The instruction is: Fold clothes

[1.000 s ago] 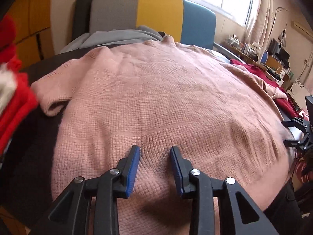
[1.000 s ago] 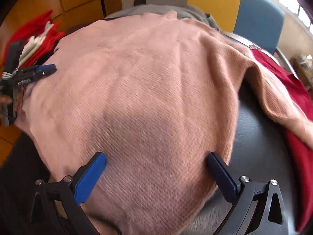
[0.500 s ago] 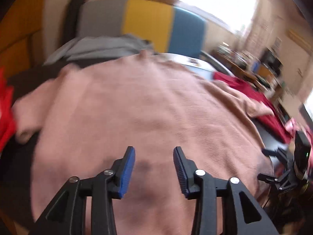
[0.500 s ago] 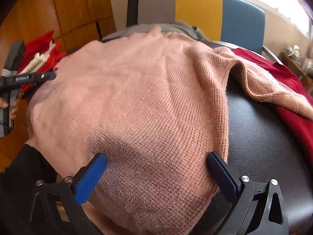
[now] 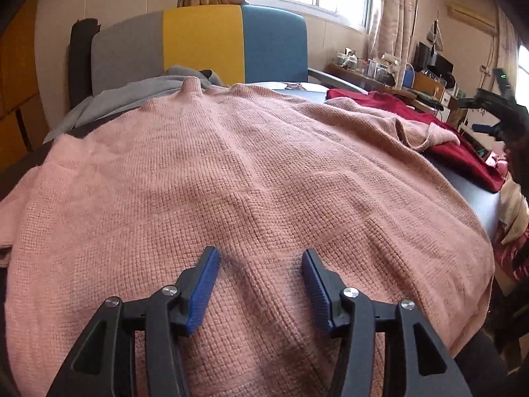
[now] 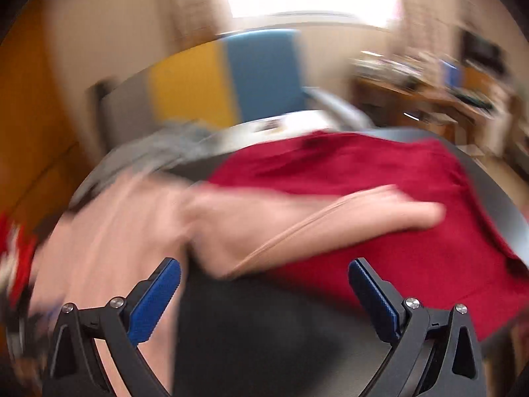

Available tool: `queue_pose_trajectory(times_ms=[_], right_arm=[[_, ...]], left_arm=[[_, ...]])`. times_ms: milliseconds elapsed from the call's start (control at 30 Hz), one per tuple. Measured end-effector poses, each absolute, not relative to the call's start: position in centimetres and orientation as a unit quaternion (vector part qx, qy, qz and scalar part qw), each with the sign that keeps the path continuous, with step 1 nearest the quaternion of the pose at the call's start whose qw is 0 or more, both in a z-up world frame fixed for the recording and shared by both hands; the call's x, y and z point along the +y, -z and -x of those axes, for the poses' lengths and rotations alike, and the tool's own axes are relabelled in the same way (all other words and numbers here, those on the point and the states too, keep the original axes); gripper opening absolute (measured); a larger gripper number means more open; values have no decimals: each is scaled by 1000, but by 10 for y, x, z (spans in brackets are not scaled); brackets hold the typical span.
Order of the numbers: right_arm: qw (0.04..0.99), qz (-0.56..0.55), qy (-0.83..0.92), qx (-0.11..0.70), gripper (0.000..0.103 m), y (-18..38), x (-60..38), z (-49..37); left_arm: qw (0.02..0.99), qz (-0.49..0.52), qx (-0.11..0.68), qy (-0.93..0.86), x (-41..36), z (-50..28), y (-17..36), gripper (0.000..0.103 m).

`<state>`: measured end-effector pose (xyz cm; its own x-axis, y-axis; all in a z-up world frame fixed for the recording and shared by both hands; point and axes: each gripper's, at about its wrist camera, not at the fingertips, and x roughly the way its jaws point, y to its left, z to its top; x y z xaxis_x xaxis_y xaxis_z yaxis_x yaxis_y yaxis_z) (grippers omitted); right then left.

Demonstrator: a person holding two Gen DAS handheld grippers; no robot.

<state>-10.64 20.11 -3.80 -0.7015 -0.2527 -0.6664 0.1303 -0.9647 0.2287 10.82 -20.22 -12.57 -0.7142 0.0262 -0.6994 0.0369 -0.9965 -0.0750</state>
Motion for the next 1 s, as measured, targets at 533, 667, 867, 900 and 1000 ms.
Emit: queue_pose_trajectory(times_ms=[533, 667, 867, 900, 1000], right_arm=[[-49, -505, 859, -74, 70, 97, 224, 242], [-30, -479, 870, -112, 17, 88, 231, 226], [6, -424, 880, -213, 12, 60, 241, 209], [36, -407, 883, -231, 12, 48, 231, 209], [143, -360, 889, -247, 12, 2, 178, 201]], left_arm=[[-22, -358, 107, 927, -210, -115, 127, 56], [-25, -357, 112, 927, -212, -115, 128, 56], [-27, -357, 120, 926, -214, -114, 128, 56], [-27, -358, 122, 925, -215, -114, 128, 56], [-33, -366, 138, 920, -221, -110, 126, 56]])
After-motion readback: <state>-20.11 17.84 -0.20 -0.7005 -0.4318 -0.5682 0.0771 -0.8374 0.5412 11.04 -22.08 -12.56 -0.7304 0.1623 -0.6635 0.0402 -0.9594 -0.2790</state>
